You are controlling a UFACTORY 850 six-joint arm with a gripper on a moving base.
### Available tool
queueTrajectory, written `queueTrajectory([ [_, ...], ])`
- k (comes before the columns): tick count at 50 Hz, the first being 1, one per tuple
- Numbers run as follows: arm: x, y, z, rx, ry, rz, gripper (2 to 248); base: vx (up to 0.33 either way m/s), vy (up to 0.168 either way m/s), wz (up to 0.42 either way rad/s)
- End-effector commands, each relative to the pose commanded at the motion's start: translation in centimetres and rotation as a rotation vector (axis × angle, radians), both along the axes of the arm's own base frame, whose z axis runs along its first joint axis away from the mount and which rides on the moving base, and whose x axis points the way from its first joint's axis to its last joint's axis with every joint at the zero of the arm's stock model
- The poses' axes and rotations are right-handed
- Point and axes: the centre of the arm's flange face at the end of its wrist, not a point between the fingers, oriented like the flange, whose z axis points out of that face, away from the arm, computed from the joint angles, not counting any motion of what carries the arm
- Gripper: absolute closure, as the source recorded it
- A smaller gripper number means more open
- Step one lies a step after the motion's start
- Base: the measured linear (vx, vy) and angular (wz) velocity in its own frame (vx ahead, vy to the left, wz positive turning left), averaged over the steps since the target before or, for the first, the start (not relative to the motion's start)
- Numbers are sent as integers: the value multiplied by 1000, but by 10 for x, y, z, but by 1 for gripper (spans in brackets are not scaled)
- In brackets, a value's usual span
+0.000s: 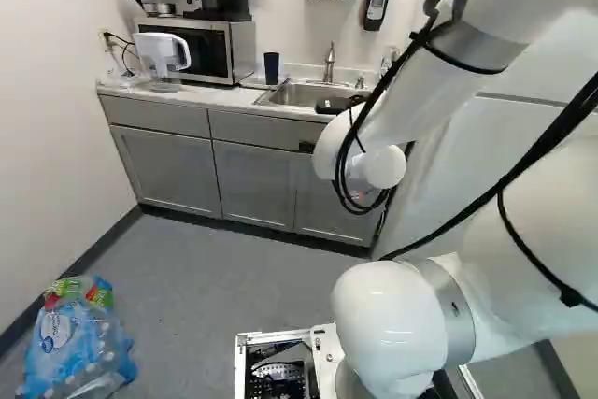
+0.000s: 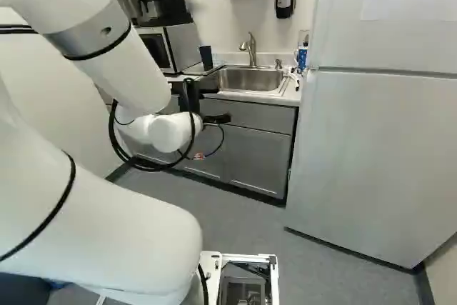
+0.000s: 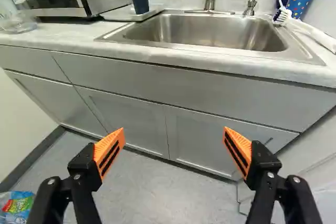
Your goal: Rinse the cup and place it in the tray
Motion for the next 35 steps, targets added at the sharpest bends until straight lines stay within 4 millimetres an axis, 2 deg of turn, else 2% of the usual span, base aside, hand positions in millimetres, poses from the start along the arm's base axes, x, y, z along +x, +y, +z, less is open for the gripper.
queueTrajectory([
  [35,-37,2,-26,-6,-61,2,3,0,0,0],
])
